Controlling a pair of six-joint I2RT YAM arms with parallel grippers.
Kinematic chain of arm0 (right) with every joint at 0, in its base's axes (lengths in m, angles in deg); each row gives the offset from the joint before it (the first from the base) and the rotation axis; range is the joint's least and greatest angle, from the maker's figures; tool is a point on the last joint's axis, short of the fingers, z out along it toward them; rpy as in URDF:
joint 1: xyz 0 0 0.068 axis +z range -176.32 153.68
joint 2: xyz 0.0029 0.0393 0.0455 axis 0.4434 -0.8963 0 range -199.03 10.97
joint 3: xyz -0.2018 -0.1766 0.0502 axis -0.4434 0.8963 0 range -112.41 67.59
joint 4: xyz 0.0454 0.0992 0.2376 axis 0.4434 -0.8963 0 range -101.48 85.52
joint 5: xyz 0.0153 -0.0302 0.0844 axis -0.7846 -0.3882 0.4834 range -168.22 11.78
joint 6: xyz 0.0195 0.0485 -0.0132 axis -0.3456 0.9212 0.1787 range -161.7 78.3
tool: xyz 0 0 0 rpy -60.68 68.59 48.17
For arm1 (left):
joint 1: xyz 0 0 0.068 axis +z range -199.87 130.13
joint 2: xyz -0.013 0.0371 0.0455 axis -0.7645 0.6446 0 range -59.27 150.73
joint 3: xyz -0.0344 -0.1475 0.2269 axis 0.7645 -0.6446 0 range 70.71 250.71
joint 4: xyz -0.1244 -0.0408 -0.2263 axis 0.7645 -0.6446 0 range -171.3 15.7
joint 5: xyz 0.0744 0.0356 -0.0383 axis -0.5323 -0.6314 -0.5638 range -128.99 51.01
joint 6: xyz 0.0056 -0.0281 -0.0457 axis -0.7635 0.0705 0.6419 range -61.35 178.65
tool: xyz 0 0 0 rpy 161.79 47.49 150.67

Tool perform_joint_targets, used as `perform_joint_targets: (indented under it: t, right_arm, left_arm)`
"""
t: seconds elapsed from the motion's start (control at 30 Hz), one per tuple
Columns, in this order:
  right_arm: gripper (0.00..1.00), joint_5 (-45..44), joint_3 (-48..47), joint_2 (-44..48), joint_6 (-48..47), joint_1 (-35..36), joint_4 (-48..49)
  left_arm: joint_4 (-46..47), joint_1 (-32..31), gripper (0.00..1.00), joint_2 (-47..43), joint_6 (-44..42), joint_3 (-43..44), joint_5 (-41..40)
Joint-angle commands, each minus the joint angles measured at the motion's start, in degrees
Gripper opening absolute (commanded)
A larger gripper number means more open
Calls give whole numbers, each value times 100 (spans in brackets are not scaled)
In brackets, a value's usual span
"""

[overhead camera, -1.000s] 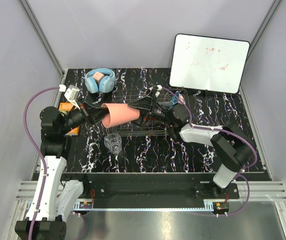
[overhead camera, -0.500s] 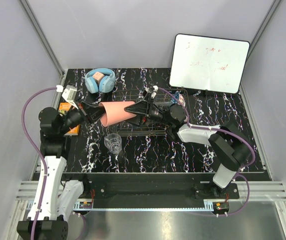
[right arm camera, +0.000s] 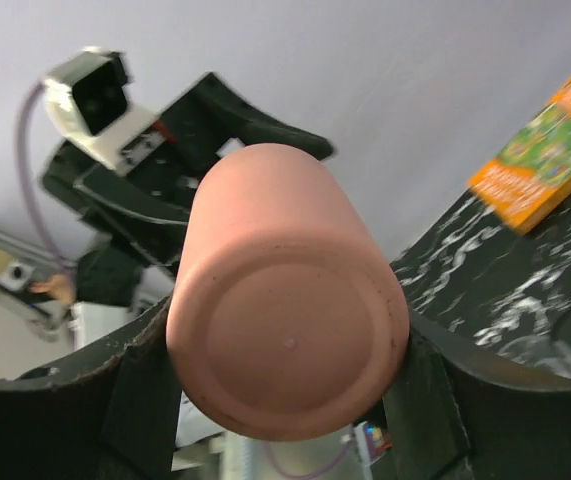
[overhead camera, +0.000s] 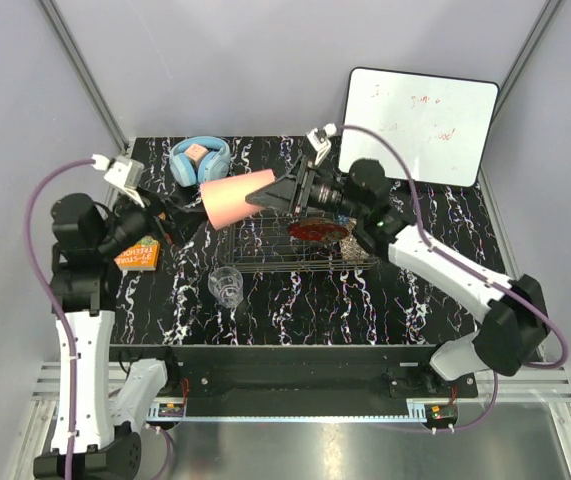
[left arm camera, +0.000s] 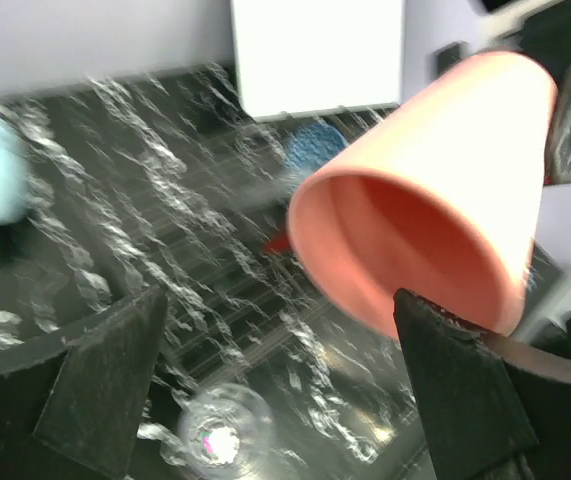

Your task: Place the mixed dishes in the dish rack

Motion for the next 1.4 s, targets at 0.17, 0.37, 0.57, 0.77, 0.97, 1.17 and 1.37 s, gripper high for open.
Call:
perform_joint_targets:
  t: [0.17, 0.37, 0.57, 0.77, 0.97, 1.17, 1.37]
  right_arm:
    - [0, -1466, -2144, -293, -3671, -4, -4545]
    - [0, -2767, -3674, -1540, -4990, 5, -5873]
    - [0, -4191, -5468, -3184, -6132, 374, -6858]
    - [0, -4605, -6488, -4160, -6590, 558, -7280]
    - [0, -5027, -6990, -4837, -6968, 752, -7500]
    - [0, -5194, -7140, -5259, -7065, 823, -7457]
    - [0, -5239, -7245, -5497, -7013, 831, -7430]
  left_arm:
    - [-1170, 627, 99, 488, -851, 1239, -315]
    - [-1644, 680, 95, 1277, -1921, 687, -517]
    - [-2488, 680, 63, 2096, -2678, 720, -140]
    - [-2568, 680, 63, 2000, -2899, 677, -254]
    - [-2568, 671, 62, 2070, -2864, 580, -289]
    - [-2568, 671, 65, 2114, -2882, 431, -157]
    - [-2577, 610, 76, 2018, -3136, 185, -236]
